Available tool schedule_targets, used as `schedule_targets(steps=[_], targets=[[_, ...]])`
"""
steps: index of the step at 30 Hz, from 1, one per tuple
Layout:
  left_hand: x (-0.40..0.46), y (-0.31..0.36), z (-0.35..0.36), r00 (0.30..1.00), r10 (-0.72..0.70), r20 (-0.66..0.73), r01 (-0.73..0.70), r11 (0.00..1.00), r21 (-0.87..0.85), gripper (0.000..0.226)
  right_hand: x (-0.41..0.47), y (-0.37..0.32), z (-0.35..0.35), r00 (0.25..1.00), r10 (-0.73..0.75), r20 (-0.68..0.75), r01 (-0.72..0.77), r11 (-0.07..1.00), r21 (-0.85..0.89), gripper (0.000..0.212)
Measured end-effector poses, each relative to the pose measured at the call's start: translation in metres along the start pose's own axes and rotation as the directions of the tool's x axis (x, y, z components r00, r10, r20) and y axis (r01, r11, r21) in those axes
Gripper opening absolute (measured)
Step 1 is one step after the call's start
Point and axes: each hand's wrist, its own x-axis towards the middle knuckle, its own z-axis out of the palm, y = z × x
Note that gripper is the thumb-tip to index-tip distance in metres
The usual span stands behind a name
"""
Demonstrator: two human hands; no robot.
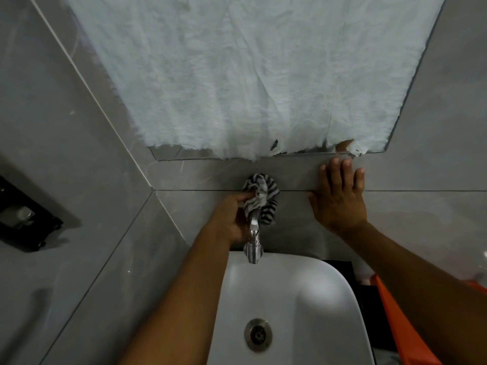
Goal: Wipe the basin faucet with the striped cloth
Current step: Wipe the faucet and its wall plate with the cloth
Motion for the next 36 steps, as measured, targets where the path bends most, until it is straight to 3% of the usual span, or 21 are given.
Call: schedule_targets(steps=[2,3,4,5,6,8,9,10,12,13,14,16,18,22,25,27,28,30,31,33,36], targets=[[0.008,0.0,0.013,0.98,0.165,-0.113,-0.12,0.938,0.325,0.04,-0.001,0.0,0.001,1.0,-0.004,-0.001,0.004,1.0,-0.003,0.091],[0.012,-0.004,0.025,0.925,0.339,-0.169,-0.168,0.768,0.619,0.048,-0.001,0.0,0.001,1.0,-0.003,0.001,0.003,1.0,-0.006,0.09],[0.014,-0.012,0.037,0.849,0.499,-0.175,-0.075,0.441,0.894,0.058,0.0,0.0,0.0,1.0,0.001,0.007,-0.001,1.0,-0.005,0.087],[0.012,-0.021,0.048,0.764,0.632,-0.126,0.11,0.064,0.992,0.065,0.001,-0.001,-0.001,1.0,0.005,0.015,-0.005,1.0,-0.001,0.084],[0.01,-0.03,0.056,0.72,0.692,-0.063,0.219,-0.14,0.966,0.064,0.0,-0.001,-0.002,1.0,0.005,0.022,-0.006,1.0,0.006,0.082],[0.01,-0.037,0.06,0.668,0.743,0.029,0.234,-0.247,0.94,0.055,-0.001,-0.002,-0.001,1.0,0.003,0.029,-0.003,1.0,0.007,0.083],[0.012,-0.035,0.053,0.668,0.743,0.044,0.172,-0.211,0.962,0.054,-0.001,-0.002,0.0,0.999,0.006,0.037,-0.006,1.0,0.003,0.084],[0.012,-0.028,0.041,0.707,0.707,0.026,0.065,-0.101,0.993,0.055,0.0,-0.002,-0.001,0.999,0.007,0.04,-0.007,1.0,-0.003,0.084],[0.009,-0.017,0.017,0.829,0.555,-0.066,-0.208,0.416,0.885,0.059,-0.001,-0.003,-0.003,0.999,0.011,0.046,-0.01,1.0,-0.015,0.084],[0.004,-0.018,0.005,0.895,0.44,-0.078,-0.264,0.66,0.703,0.059,-0.001,-0.003,-0.005,0.998,0.019,0.062,-0.018,1.0,-0.014,0.084],[-0.001,-0.025,-0.005,0.943,0.329,-0.048,-0.263,0.826,0.499,0.056,0.0,-0.004,-0.007,0.996,0.034,0.088,-0.034,0.999,-0.006,0.084],[-0.008,-0.049,-0.024,0.974,0.217,0.067,-0.223,0.97,0.101,0.052,0.001,-0.009,-0.012,0.988,0.072,0.137,-0.072,0.997,-0.001,0.083],[-0.012,-0.072,-0.04,0.979,0.172,0.111,-0.157,0.978,-0.135,0.059,0.003,-0.016,-0.019,0.976,0.105,0.19,-0.108,0.994,0.01,0.081],[-0.019,-0.108,-0.049,0.987,0.072,0.143,-0.026,0.955,-0.297,0.065,0.008,-0.034,-0.047,0.925,0.204,0.321,-0.229,0.972,0.043,0.083],[-0.026,-0.133,-0.048,0.988,0.015,0.153,0.05,0.91,-0.411,0.064,0.002,-0.061,-0.074,0.843,0.311,0.439,-0.415,0.895,0.162,0.075],[-0.031,-0.139,-0.049,0.99,0.01,0.138,0.05,0.906,-0.421,0.065,-0.007,-0.088,-0.097,0.665,0.321,0.674,-0.668,0.659,0.346,0.071],[-0.032,-0.14,-0.05,0.994,0.012,0.11,0.032,0.923,-0.383,0.064,-0.013,-0.103,-0.11,0.551,0.272,0.789,-0.798,0.45,0.402,0.078],[-0.04,-0.137,-0.051,1.0,0.026,0.006,-0.024,0.975,-0.219,0.062,-0.025,-0.127,-0.13,0.263,0.115,0.958,-0.963,0.084,0.255,0.066],[-0.043,-0.134,-0.052,0.998,0.036,-0.05,-0.042,0.991,-0.129,0.059,-0.033,-0.136,-0.136,0.18,0.029,0.983,-0.983,-0.025,0.18,0.05],[-0.05,-0.129,-0.059,0.984,0.096,-0.149,-0.102,0.994,-0.033,0.051,-0.043,-0.144,-0.142,0.185,-0.037,0.982,-0.978,-0.11,0.18,0.032],[-0.061,-0.108,-0.072,0.954,0.212,-0.213,-0.224,0.974,-0.033,0.048,-0.048,-0.143,-0.146,0.233,0.027,0.972,-0.959,-0.16,0.234,0.028]])
